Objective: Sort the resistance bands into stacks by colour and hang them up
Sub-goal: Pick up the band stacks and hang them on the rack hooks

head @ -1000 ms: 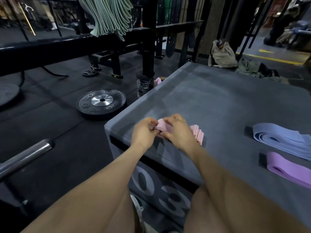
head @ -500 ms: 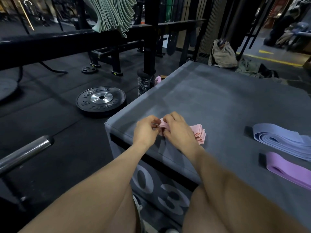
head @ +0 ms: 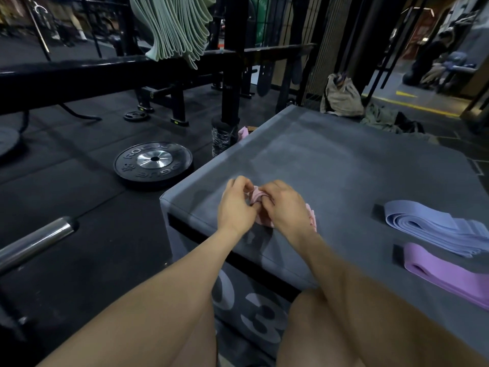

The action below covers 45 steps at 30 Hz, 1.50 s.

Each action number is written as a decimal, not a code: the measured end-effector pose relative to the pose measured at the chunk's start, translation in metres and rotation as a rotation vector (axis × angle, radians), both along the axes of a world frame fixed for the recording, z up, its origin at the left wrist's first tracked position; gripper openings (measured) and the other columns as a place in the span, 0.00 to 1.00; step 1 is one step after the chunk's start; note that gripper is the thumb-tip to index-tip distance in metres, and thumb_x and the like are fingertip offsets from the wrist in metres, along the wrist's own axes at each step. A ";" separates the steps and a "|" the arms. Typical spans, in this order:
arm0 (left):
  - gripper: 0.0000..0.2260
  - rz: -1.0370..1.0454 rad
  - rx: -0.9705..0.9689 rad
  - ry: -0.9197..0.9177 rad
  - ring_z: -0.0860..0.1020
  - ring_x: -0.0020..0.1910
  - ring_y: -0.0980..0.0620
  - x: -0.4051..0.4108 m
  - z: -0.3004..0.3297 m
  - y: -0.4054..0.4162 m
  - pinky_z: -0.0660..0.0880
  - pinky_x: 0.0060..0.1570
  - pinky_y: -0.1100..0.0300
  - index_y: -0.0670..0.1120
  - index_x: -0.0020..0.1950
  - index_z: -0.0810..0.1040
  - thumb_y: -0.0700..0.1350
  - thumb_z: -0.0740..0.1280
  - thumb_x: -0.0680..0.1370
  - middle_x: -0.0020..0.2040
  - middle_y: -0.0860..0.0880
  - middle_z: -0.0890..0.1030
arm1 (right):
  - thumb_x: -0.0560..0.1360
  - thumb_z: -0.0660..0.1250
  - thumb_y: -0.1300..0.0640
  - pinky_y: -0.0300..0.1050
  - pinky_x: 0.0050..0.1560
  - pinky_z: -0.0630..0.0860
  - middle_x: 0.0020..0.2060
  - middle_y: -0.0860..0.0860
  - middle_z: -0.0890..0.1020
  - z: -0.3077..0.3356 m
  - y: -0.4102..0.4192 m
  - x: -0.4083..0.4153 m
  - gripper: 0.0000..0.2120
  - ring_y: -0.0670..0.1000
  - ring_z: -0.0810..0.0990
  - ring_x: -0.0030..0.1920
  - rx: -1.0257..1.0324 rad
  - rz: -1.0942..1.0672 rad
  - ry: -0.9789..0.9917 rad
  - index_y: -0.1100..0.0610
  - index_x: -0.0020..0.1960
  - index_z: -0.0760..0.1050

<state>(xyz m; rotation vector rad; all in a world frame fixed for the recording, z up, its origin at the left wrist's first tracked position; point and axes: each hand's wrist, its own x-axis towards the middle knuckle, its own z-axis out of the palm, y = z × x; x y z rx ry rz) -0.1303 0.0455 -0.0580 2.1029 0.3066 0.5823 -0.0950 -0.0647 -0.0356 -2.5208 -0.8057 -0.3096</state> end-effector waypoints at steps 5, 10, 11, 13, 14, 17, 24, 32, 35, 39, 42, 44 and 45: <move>0.12 0.021 -0.008 -0.059 0.75 0.50 0.53 -0.015 0.021 -0.012 0.72 0.46 0.56 0.50 0.48 0.69 0.39 0.68 0.71 0.48 0.56 0.69 | 0.77 0.59 0.60 0.44 0.44 0.65 0.50 0.56 0.76 0.030 -0.004 -0.010 0.10 0.57 0.74 0.53 -0.022 0.001 -0.056 0.59 0.53 0.77; 0.11 0.049 0.133 -0.134 0.73 0.50 0.49 -0.037 0.059 -0.007 0.71 0.40 0.53 0.49 0.51 0.69 0.40 0.66 0.71 0.51 0.53 0.70 | 0.76 0.60 0.60 0.46 0.43 0.68 0.47 0.55 0.77 0.071 0.003 -0.030 0.08 0.55 0.75 0.50 0.053 0.039 -0.135 0.61 0.49 0.76; 0.11 0.076 0.180 -0.150 0.73 0.50 0.48 -0.044 0.067 -0.006 0.71 0.39 0.51 0.48 0.52 0.69 0.40 0.65 0.72 0.52 0.51 0.70 | 0.76 0.60 0.60 0.46 0.43 0.68 0.47 0.56 0.77 0.080 0.007 -0.035 0.08 0.56 0.75 0.49 0.068 0.044 -0.150 0.62 0.48 0.76; 0.13 0.145 0.271 -0.182 0.72 0.51 0.47 -0.058 0.082 -0.004 0.72 0.41 0.49 0.48 0.56 0.70 0.38 0.64 0.73 0.55 0.49 0.70 | 0.76 0.60 0.61 0.47 0.41 0.68 0.46 0.56 0.77 0.098 0.015 -0.046 0.07 0.56 0.75 0.48 0.125 0.058 -0.177 0.62 0.46 0.76; 0.15 0.179 0.310 -0.197 0.71 0.52 0.47 -0.065 0.088 -0.002 0.72 0.42 0.50 0.48 0.59 0.70 0.37 0.63 0.73 0.57 0.49 0.70 | 0.76 0.59 0.61 0.47 0.41 0.68 0.45 0.55 0.78 0.107 0.020 -0.052 0.07 0.56 0.75 0.47 0.158 0.071 -0.189 0.62 0.46 0.75; 0.19 0.268 0.398 -0.212 0.70 0.55 0.47 -0.088 0.109 0.012 0.72 0.43 0.51 0.49 0.64 0.68 0.36 0.61 0.74 0.62 0.50 0.69 | 0.76 0.59 0.62 0.47 0.42 0.68 0.45 0.55 0.77 0.134 0.035 -0.071 0.07 0.55 0.75 0.45 0.212 0.133 -0.207 0.61 0.47 0.76; 0.09 0.460 0.506 -0.292 0.73 0.50 0.46 -0.146 0.173 0.070 0.67 0.36 0.54 0.46 0.58 0.72 0.44 0.57 0.81 0.54 0.48 0.73 | 0.75 0.59 0.63 0.50 0.41 0.70 0.41 0.56 0.76 0.198 0.078 -0.102 0.07 0.55 0.74 0.41 0.228 0.288 -0.264 0.61 0.47 0.76; 0.10 0.475 0.850 -0.170 0.76 0.43 0.47 -0.187 0.255 0.121 0.73 0.41 0.51 0.48 0.55 0.78 0.47 0.59 0.80 0.45 0.49 0.76 | 0.75 0.61 0.61 0.46 0.34 0.65 0.34 0.54 0.77 0.244 0.121 -0.107 0.07 0.55 0.76 0.37 0.216 0.403 -0.334 0.59 0.39 0.73; 0.09 0.510 0.914 -0.159 0.77 0.42 0.46 -0.196 0.279 0.135 0.76 0.42 0.48 0.47 0.53 0.78 0.47 0.60 0.80 0.46 0.48 0.76 | 0.76 0.60 0.61 0.47 0.36 0.70 0.34 0.52 0.76 0.264 0.135 -0.111 0.08 0.54 0.76 0.37 0.225 0.471 -0.368 0.58 0.39 0.73; 0.11 0.562 0.938 -0.165 0.79 0.44 0.46 -0.211 0.308 0.151 0.77 0.43 0.48 0.47 0.55 0.79 0.49 0.60 0.80 0.49 0.48 0.77 | 0.78 0.60 0.57 0.47 0.39 0.74 0.37 0.52 0.78 0.290 0.152 -0.126 0.09 0.51 0.77 0.37 0.285 0.558 -0.395 0.57 0.42 0.75; 0.11 0.600 0.926 -0.172 0.77 0.40 0.50 -0.218 0.328 0.164 0.75 0.41 0.55 0.47 0.54 0.79 0.50 0.61 0.79 0.49 0.51 0.77 | 0.78 0.61 0.53 0.48 0.36 0.75 0.38 0.51 0.78 0.304 0.167 -0.131 0.08 0.51 0.77 0.36 0.363 0.633 -0.435 0.56 0.44 0.76; 0.11 0.625 0.884 -0.180 0.76 0.39 0.53 -0.222 0.341 0.171 0.72 0.41 0.57 0.48 0.55 0.79 0.51 0.63 0.78 0.48 0.52 0.78 | 0.78 0.62 0.54 0.45 0.32 0.70 0.38 0.49 0.75 0.314 0.178 -0.130 0.07 0.51 0.76 0.35 0.377 0.641 -0.472 0.52 0.42 0.73; 0.10 0.638 0.887 -0.186 0.76 0.40 0.52 -0.223 0.346 0.173 0.72 0.41 0.57 0.48 0.55 0.80 0.50 0.63 0.78 0.47 0.52 0.77 | 0.78 0.62 0.55 0.43 0.31 0.67 0.40 0.48 0.74 0.319 0.185 -0.129 0.06 0.51 0.75 0.35 0.370 0.625 -0.490 0.52 0.42 0.73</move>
